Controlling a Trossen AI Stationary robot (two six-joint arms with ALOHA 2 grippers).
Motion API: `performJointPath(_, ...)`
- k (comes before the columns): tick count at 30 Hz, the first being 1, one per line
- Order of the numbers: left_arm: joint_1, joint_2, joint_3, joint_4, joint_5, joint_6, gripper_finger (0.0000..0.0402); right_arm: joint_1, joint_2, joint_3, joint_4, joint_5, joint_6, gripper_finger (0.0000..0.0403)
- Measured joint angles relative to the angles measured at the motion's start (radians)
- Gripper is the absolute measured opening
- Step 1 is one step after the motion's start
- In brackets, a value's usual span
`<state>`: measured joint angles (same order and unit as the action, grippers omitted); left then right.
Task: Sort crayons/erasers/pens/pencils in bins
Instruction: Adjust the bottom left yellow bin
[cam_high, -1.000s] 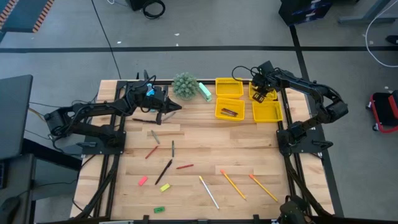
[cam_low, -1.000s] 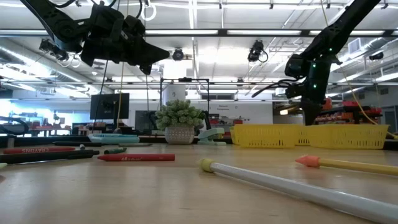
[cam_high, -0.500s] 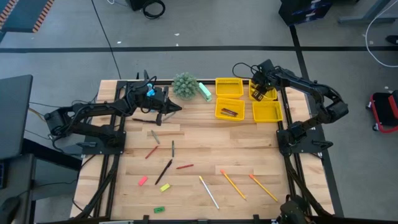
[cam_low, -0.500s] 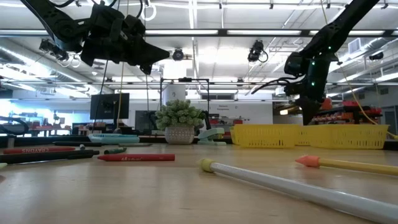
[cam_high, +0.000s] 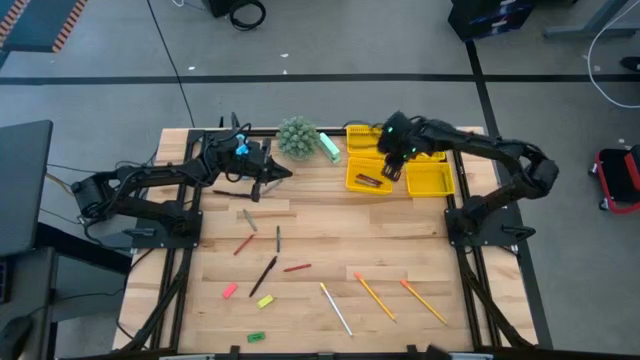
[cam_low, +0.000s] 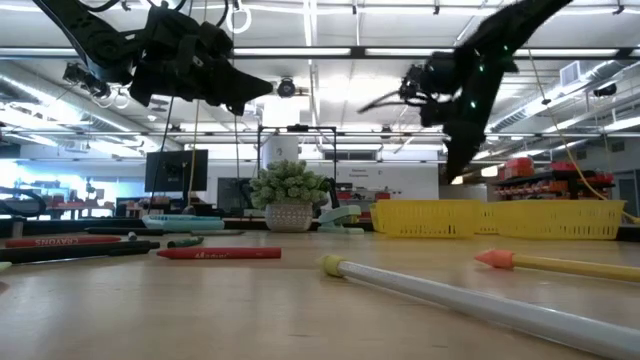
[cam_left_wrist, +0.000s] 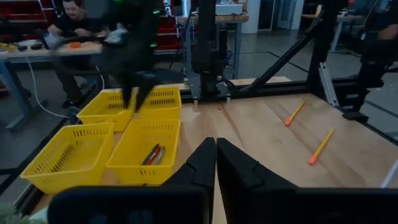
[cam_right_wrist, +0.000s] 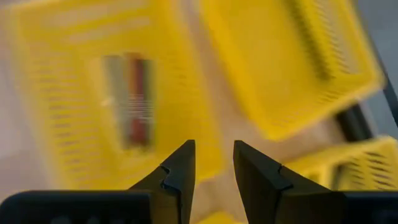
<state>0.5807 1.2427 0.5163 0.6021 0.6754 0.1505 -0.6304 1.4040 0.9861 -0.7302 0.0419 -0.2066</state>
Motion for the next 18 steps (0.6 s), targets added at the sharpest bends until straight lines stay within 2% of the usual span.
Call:
performJointPath(5, 0.012, 0.000, 0.000, 0.000, -0.002, -0.003, 0.0012, 0.208, 0.000, 0.080, -0.043, 0.011, 0.141, 0.0116)
performJointPath(9, 0.012, 0.000, 0.000, 0.000, -0.002, 0.014, 0.0012, 0.341, 0.000, 0.078, 0.019, 0.053, 0.155, 0.0116)
performJointPath(14, 0.012, 0.000, 0.000, 0.008, -0.002, 0.019, 0.0025, 0.379, 0.044, 0.033, 0.019, 0.081, 0.151, 0.0119)
performJointPath(18, 0.012, 0.000, 0.000, 0.033, -0.001, 0.019, 0.0030, 0.380, 0.072, 0.024, 0.022, 0.119, 0.127, 0.0138)
